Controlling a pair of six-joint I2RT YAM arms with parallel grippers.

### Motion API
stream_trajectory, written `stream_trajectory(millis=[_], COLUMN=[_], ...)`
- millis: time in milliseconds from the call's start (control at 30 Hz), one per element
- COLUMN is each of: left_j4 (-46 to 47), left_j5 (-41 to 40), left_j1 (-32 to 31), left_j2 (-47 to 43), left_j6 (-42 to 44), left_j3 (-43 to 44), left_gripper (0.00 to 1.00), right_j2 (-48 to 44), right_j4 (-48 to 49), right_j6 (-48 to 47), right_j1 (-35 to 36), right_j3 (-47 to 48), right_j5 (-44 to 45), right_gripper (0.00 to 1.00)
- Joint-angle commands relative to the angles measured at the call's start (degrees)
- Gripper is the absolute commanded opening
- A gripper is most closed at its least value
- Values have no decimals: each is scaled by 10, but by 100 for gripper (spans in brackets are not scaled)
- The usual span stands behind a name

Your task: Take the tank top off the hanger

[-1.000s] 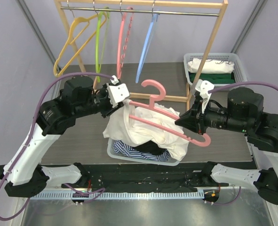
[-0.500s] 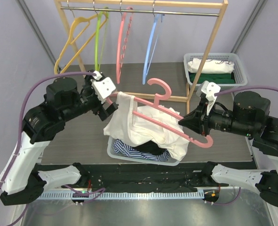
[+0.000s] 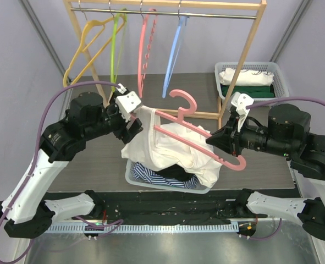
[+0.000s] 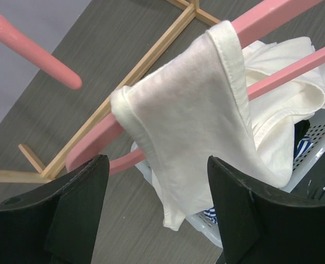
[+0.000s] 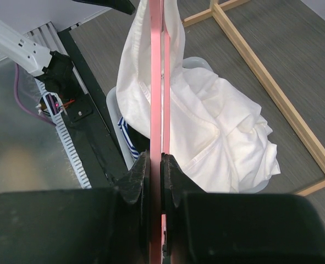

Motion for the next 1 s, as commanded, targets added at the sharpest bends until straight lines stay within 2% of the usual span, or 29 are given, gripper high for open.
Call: stream_trajectory(millis=[0,33,67,100,200,400,667,767,833,967], left_j4=[35,35,36,36,36,29,39,48,57,63], left_j5=[18,18,19,19,15,25,-45,-64,-104,-129], left_j1=[3,2,2,3,3,16,55,64,69,78], left_j2=[9,14,18,20,23,14,3,4,4,-1], left_j6=[-17,-18,-22,-22,-22,-26,-19,-24,-29,-37], left_j3=[10,16,18,24,33,64,133,134,123,90], left_gripper=[66,45,36,18,0,0,0,0,0,0], right_j2=[-3,-5,-7,-9,-15,-23,-74,-96,-112,-141], right_j4=[55,55,55,55,53,33,-20,-43,-53,-94], right_j6=[6,6,18,19,19,24,53,73,83,86], right_j1=[0,0,0,0,-1,0,0,-1,-2,-8], right_j3=[9,7,5,4,1,-1,-15,-16,-14,44], right_j5=[-2,-2,-2,-1,2,16,41,44,45,44], right_gripper=[1,1,1,1,1,1,1,1,1,1])
